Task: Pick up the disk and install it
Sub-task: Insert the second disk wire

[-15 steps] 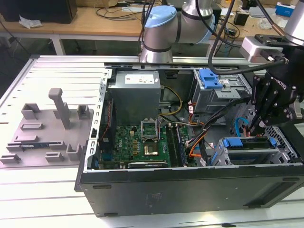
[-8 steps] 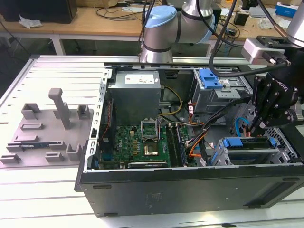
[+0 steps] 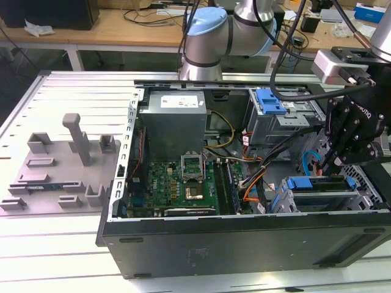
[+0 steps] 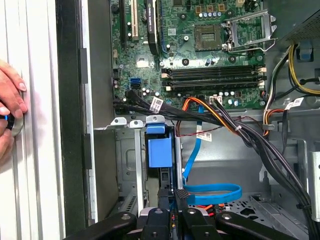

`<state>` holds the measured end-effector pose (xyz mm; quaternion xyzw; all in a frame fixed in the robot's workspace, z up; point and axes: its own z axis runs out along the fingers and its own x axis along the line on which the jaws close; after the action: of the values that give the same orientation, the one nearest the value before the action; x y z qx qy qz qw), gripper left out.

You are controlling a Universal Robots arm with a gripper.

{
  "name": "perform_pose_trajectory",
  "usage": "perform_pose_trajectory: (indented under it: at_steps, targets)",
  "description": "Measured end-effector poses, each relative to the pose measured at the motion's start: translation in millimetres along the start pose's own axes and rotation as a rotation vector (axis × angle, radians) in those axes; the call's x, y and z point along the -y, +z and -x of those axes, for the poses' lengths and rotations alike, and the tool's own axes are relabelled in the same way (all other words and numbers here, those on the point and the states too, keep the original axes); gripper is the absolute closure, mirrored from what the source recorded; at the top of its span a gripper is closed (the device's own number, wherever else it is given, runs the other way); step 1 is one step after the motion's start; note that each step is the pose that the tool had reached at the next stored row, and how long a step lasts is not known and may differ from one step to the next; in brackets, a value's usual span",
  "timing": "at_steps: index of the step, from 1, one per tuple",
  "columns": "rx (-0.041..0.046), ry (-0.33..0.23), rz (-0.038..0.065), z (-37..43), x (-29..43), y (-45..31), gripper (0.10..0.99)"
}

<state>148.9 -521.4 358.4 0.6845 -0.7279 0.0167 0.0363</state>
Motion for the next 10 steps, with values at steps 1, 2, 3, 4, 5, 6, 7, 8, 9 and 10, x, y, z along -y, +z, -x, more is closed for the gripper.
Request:
perform_pose_trajectory:
  at_steps: [1,2,3,4,5,6,7,8,9,10]
  targets:
    - [-0.0001,0.0,0.0,0.0,0.0,0.0,0.925]
    - [-0.0002,0.0,0.0,0.0,0.1,0.1,0.925]
    - [-0.0001,0.0,0.0,0.0,0.2,0.3,0.925]
    - [-0.0001,0.0,0.0,0.0,0.2,0.4,0.925]
    - [-0.0001,0.0,0.0,0.1,0.4,0.6,0.925]
    - [0.0,0.0,0.0,0.1,0.6,1.0,0.925]
    - [-0.0001,0.0,0.0,0.1,0.8,1.2,0.925]
    - [-0.0001,0.0,0.0,0.2,1.1,1.4,0.925]
    - [0.0001,0.0,0.0,0.2,1.3,1.7,0.925]
    - [0.0001,0.0,0.0,0.3,1.4,2.0,0.925]
